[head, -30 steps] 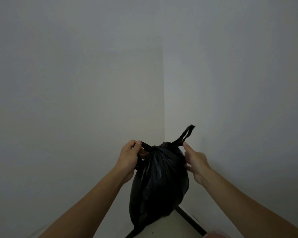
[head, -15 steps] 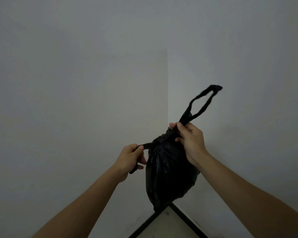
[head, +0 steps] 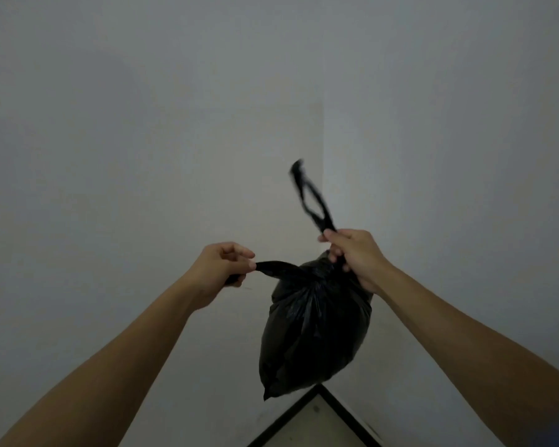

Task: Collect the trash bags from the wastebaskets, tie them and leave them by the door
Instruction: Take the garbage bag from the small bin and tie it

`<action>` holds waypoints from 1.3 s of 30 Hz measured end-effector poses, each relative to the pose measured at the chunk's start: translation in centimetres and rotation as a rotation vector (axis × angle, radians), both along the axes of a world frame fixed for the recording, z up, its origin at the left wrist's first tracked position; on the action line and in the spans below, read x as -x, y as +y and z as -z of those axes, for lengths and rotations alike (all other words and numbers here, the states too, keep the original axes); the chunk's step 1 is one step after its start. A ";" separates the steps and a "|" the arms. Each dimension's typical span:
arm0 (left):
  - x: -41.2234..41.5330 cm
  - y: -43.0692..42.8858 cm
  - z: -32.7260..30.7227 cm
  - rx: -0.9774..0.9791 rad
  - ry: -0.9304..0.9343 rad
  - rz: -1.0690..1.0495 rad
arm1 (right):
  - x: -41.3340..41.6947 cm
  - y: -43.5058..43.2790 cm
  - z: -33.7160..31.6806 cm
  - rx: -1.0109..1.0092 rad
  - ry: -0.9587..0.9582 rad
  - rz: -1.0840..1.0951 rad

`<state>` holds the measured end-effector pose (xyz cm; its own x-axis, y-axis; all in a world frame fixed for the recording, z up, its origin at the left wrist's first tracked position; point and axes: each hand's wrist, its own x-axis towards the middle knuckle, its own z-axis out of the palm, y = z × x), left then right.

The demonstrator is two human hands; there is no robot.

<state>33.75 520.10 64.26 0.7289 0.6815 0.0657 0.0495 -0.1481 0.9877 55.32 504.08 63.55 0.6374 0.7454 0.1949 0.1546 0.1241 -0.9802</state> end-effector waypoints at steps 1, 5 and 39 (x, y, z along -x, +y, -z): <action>-0.1 0.0 -0.6 -0.022 -0.015 -0.004 | 0.1 0.1 0.3 0.123 -0.109 -0.041; -1.1 -0.9 -2.2 -0.138 -0.004 -0.011 | 1.6 0.5 1.4 0.654 -0.661 -0.310; -1.2 -6.7 8.7 -0.139 0.250 0.279 | 1.3 -2.0 5.6 0.326 0.401 -0.541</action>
